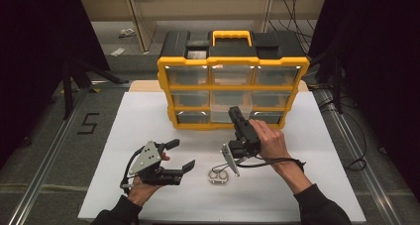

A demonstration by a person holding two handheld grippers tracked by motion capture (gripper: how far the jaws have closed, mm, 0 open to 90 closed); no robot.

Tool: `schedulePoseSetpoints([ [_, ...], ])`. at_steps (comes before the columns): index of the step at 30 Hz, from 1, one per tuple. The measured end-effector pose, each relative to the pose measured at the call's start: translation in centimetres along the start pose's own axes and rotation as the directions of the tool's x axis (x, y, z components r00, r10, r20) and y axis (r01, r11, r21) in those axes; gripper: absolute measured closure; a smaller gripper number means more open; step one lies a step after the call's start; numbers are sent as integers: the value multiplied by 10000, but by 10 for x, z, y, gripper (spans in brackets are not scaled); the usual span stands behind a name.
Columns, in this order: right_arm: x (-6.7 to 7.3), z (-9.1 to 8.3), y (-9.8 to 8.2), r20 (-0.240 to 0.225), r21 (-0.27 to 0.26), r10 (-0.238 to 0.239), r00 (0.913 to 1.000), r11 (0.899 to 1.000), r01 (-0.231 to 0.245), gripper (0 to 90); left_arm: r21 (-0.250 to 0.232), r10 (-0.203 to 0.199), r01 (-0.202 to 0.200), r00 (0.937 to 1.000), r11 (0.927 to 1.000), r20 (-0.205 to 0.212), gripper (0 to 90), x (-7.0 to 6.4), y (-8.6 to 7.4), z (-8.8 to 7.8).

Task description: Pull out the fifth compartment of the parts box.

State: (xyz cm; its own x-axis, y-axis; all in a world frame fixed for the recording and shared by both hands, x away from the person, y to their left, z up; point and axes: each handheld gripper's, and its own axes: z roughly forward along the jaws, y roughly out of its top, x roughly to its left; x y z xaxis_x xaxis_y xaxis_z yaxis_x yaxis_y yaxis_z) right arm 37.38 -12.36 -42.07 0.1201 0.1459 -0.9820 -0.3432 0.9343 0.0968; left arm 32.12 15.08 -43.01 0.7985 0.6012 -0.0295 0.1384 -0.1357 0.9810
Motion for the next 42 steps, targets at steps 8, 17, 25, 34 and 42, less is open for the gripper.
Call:
schedulePoseSetpoints([
  [8,-1,-4,0,1,-84,13,10000,10000,-13,784,-33,12,-12,10000,10000,37,167,0,0,0],
  [17,-1,-9,-1,35,-135,-57,10000,9999,58,785,10,51,-51,10000,10000,36,167,0,0,0],
  [25,0,-13,-1,3,-159,-98,10000,9998,98,785,-79,-19,20,10000,10000,81,167,0,0,-1],
  [34,3,-15,0,13,-281,-213,9998,9994,214,781,5,20,-20,10000,10000,37,167,0,0,0],
  [42,1,-15,-1,-132,-260,54,9999,9996,-57,760,11,33,-34,10000,10000,35,167,0,0,0],
])
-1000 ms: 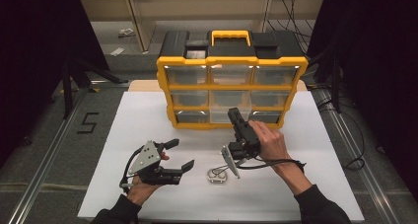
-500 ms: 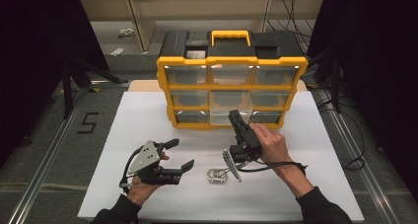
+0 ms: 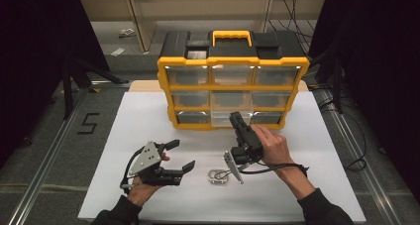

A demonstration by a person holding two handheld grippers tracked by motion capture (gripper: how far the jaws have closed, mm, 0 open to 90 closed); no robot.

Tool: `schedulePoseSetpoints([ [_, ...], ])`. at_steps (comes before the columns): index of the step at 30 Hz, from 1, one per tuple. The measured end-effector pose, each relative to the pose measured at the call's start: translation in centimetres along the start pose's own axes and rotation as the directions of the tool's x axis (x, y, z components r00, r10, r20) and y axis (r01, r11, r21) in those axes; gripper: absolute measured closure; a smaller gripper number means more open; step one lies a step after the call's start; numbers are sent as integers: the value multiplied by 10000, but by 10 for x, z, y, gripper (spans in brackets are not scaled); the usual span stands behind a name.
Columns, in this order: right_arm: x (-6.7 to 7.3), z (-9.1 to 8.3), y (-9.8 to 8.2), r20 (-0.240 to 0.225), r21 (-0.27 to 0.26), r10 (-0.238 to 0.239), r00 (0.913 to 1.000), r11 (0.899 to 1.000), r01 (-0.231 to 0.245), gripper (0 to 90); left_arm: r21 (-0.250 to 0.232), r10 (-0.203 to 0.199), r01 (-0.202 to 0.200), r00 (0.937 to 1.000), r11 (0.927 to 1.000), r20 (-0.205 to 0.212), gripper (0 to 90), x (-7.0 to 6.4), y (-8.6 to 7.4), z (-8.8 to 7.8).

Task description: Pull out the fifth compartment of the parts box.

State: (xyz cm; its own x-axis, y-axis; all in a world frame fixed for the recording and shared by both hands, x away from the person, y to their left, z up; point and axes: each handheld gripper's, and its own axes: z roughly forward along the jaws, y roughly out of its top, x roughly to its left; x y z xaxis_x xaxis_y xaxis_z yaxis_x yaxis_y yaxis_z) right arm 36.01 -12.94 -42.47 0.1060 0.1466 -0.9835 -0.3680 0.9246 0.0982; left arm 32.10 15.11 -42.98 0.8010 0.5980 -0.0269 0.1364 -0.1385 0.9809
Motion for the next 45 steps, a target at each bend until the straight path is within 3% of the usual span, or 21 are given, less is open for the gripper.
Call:
schedulePoseSetpoints([
  [3,-3,-1,-1,-174,-6,310,9994,9995,-310,680,6,19,-19,10000,10000,0,167,0,0,0],
  [7,-11,-7,0,-591,-427,687,9959,9965,-713,570,18,7,-7,10000,10000,4,167,0,0,0],
  [11,-16,-15,5,-1029,-704,1008,9896,9916,-1083,517,49,57,-57,10000,10000,2,167,0,0,0],
  [18,-20,-19,8,-1343,-636,1337,9819,9877,-1431,443,88,59,-59,10000,9999,-6,167,0,0,0],
  [25,-29,-22,9,-1413,-543,2037,9688,9755,-2130,387,80,73,-73,10000,9999,-9,167,-1,0,0],
  [32,-39,-27,10,-1551,-570,2790,9477,9552,-2905,353,69,53,-53,10000,10000,-5,167,0,0,0],
  [37,-44,-27,10,-1759,-478,3343,9259,9366,-3472,331,63,50,-50,10000,10000,-4,167,0,0,0],
  [41,-47,-28,10,-1967,-360,4008,8948,9091,-4151,315,75,61,-61,10000,10000,-10,167,0,0,0],
  [42,-48,-28,10,-2089,-263,4297,8785,8955,-4442,312,64,59,-59,10000,10000,-8,167,0,0,0],
  [45,-50,-28,11,-2356,-208,4709,8501,8721,-4888,305,75,24,-24,10000,10000,-15,167,0,0,0],
])
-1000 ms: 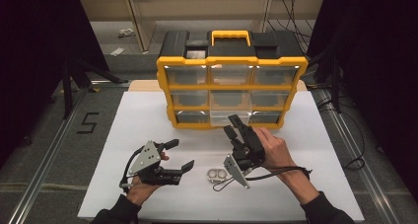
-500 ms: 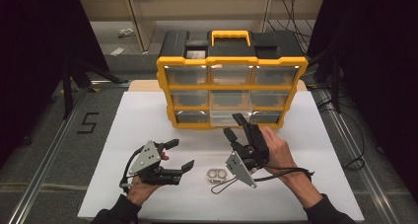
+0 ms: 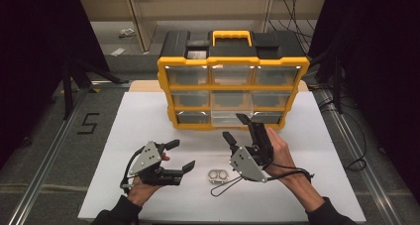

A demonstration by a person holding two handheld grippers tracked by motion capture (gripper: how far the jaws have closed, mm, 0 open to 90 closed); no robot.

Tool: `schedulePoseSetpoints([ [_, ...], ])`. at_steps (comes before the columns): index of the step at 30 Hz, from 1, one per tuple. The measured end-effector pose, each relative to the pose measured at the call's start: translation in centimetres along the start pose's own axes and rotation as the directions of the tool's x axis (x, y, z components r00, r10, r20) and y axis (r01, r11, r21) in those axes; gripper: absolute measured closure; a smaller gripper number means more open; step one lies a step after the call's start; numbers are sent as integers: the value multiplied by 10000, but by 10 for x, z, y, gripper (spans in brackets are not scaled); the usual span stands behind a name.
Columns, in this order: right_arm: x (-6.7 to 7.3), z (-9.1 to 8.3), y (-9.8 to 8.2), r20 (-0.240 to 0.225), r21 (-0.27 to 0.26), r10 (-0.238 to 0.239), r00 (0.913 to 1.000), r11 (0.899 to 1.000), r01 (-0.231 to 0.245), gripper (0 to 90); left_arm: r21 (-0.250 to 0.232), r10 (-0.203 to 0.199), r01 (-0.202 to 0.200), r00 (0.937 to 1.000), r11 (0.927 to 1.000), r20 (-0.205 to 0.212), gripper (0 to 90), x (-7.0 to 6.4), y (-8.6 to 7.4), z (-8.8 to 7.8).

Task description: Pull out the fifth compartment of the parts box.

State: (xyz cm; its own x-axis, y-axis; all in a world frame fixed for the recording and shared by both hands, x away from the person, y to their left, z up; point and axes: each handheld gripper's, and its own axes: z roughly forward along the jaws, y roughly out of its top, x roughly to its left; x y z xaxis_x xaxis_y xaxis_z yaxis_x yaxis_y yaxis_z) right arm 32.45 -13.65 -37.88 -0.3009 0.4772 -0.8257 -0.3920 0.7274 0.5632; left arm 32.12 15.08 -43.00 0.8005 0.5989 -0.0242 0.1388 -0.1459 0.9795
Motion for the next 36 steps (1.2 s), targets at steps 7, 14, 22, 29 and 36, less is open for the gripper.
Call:
schedulePoseSetpoints([
  [7,-4,-2,2,-398,-25,834,9957,9965,-836,296,-15,10,-10,10000,10000,-8,167,0,0,-1],
  [14,-11,-5,3,-946,-78,2020,9748,9790,-2037,286,-43,-33,33,10000,10000,-27,167,0,0,0],
  [22,-16,-7,4,-1407,-27,2905,9465,9559,-2937,279,-21,-7,7,10000,10000,-40,167,0,0,-1],
  [29,-18,-8,4,-1723,27,3381,9252,9394,-3428,270,-51,-23,23,10000,10000,-48,166,0,0,-1],
  [36,-16,-8,5,-2144,147,3762,9014,9240,-3822,264,-59,-37,37,10000,10000,-55,167,1,0,-1],
])
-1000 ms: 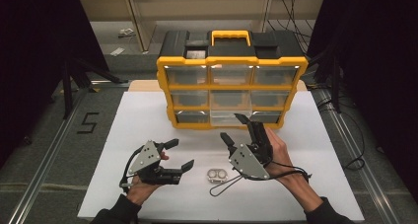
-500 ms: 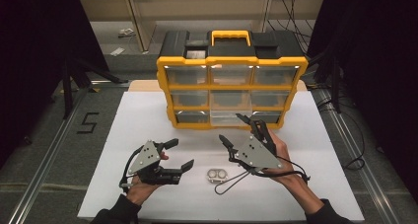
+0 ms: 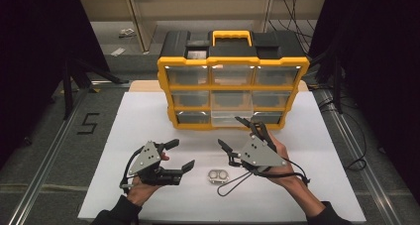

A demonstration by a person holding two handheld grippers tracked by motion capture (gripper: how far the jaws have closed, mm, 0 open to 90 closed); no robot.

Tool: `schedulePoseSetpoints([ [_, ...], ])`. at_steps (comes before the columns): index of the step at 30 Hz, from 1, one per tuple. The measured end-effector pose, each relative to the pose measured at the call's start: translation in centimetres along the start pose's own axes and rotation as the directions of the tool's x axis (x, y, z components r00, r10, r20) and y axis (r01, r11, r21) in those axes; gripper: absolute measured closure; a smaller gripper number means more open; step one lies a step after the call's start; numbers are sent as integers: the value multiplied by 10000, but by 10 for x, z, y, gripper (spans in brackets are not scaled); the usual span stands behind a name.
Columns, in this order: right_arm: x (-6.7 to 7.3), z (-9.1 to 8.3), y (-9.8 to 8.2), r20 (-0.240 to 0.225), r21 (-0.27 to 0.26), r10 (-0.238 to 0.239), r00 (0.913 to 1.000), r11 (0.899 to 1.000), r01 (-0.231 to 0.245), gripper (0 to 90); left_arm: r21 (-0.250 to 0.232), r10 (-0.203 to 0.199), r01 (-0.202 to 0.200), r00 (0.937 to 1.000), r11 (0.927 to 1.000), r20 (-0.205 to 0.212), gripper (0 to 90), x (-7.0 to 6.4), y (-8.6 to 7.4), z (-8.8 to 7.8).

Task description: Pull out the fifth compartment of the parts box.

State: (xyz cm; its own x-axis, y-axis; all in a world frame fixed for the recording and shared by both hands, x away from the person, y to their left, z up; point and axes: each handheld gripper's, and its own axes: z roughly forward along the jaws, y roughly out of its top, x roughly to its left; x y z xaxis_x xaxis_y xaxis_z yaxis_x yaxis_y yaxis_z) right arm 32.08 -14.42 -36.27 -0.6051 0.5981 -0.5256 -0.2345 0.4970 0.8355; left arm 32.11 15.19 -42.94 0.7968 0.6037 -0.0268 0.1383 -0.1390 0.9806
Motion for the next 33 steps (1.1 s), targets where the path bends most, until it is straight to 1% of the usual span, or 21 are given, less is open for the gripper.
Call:
schedulePoseSetpoints([
  [2,0,0,0,-122,22,151,9998,9999,-151,262,1,64,-64,10000,10000,-14,166,0,0,-1],
  [4,-1,0,-1,-186,41,275,9994,9996,-274,262,-55,44,-44,10000,10000,-21,166,-1,1,-1],
  [9,-3,-1,-1,-467,18,836,9954,9965,-836,259,-39,20,-20,10000,10000,0,166,-1,1,-1],
  [14,-8,-1,-1,-799,-20,1529,9850,9881,-1536,257,-30,14,-14,10000,10000,-12,166,0,0,-1],
  [17,-9,-1,-3,-957,37,1817,9787,9833,-1822,257,-56,31,-31,10000,10000,-8,166,-1,1,-1],
  [19,-10,-1,-4,-1013,66,1906,9764,9816,-1909,256,-61,-12,12,10000,10000,-5,166,0,1,-1],
  [21,-11,-1,-5,-1105,130,2099,9715,9777,-2098,256,-13,3,-3,10000,10000,-15,166,0,0,0],
  [23,-12,-1,-5,-1177,161,2177,9689,9760,-2173,256,-17,16,-16,10000,10000,0,166,-1,0,-1],
  [27,-12,0,-6,-1422,222,2379,9608,9712,-2372,256,-29,2,-3,10000,10000,-15,166,0,0,0],
  [28,-11,0,-6,-1479,238,2420,9589,9702,-2411,255,-23,-69,69,10000,10000,-31,166,1,0,0],
  [32,-10,0,-7,-1795,368,2493,9517,9684,-2467,250,-50,-24,24,10000,10000,-3,166,0,0,-1],
  [33,-9,1,-7,-1871,422,2547,9487,9670,-2513,249,-37,-24,24,10000,10000,-4,166,0,0,-1],
])
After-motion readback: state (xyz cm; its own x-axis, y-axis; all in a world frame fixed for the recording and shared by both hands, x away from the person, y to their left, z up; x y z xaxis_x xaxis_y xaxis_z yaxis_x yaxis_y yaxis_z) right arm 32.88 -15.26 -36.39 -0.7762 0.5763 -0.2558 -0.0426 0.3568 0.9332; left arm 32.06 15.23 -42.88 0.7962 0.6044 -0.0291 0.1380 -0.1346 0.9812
